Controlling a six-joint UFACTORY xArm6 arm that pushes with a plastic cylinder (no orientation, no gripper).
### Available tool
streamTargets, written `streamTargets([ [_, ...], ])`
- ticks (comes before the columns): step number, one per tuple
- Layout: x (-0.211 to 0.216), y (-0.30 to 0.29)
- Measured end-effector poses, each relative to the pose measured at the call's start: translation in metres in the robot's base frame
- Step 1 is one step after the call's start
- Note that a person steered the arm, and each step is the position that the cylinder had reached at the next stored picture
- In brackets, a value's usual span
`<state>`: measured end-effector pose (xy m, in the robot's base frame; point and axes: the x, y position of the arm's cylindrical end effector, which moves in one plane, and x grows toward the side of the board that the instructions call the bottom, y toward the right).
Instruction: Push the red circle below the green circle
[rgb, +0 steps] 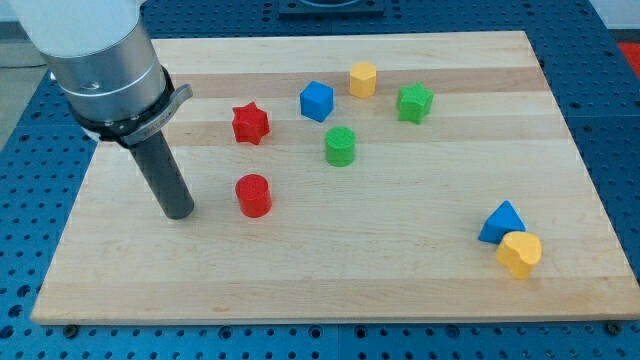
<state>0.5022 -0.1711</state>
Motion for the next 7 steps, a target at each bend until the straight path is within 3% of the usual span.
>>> streamTargets([
  [5, -0.013, 0.136],
  [7, 0.018, 0.186],
])
